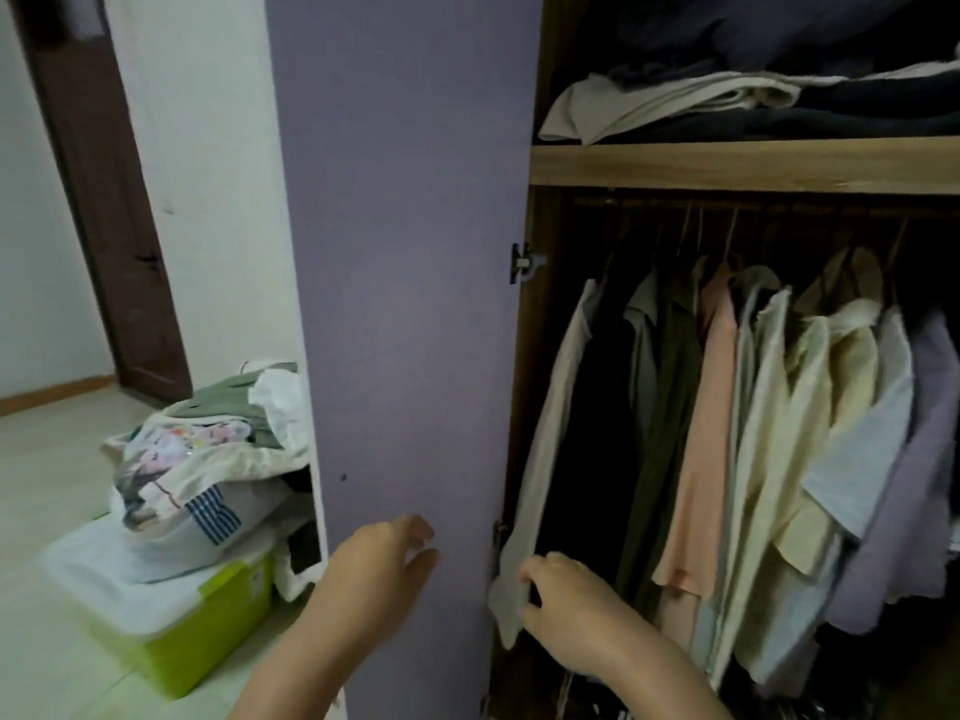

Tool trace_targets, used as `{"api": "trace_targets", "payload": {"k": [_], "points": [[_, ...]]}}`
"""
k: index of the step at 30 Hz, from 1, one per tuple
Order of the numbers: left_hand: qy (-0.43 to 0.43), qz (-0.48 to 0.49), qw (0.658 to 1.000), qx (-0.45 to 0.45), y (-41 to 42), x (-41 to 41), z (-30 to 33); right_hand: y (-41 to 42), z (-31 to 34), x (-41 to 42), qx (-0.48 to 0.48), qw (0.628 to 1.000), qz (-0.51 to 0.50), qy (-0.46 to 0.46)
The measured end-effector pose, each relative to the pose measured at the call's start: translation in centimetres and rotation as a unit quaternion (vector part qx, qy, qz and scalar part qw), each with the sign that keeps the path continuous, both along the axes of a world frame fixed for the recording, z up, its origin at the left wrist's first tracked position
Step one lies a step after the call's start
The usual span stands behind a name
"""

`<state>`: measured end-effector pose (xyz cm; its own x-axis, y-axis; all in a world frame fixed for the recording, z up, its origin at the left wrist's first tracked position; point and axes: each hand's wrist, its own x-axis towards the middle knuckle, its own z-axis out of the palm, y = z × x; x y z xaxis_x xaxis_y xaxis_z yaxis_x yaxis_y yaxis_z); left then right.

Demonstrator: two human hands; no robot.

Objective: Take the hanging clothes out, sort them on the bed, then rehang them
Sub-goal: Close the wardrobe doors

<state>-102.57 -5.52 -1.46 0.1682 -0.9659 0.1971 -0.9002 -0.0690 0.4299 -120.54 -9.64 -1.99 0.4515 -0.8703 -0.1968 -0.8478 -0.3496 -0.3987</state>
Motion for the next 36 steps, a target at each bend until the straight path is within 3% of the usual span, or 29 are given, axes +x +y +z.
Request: {"api": "trace_targets", "payload": {"k": [2, 4, 7, 12, 19, 25, 36], "points": [[0.056, 0.04, 0.987, -0.147, 0.6, 2.4, 0.8, 0.0, -0.1, 3.1, -0.013, 1.0, 0.003, -0.025], [0.122, 0.074, 0.95, -0.276, 1.1, 4.5, 1.8, 0.0, 0.1, 6.2, -0.037, 0.998, 0.001, -0.054], [0.162, 0.086, 0.91, -0.371, 0.4, 6.9, 3.4, 0.1, 0.9, 10.7, -0.071, 0.991, -0.005, -0.114], [0.246, -0.071, 0.942, -0.219, -2.9, 10.2, 4.1, 0.1, 1.2, 17.3, -0.068, 0.979, -0.021, -0.189], [0.355, -0.18, 0.9, -0.175, -2.9, 11.4, 3.6, -1.2, 0.0, 20.3, -0.141, 0.956, -0.101, -0.238], [0.334, -0.203, 0.904, -0.171, -3.0, 9.6, 2.6, -0.8, -0.9, 17.2, -0.172, 0.949, -0.102, -0.243], [0.226, -0.312, 0.91, -0.154, -5.9, 0.5, 2.7, -0.8, -1.0, 4.3, -0.08, 0.925, -0.112, -0.355]]}}
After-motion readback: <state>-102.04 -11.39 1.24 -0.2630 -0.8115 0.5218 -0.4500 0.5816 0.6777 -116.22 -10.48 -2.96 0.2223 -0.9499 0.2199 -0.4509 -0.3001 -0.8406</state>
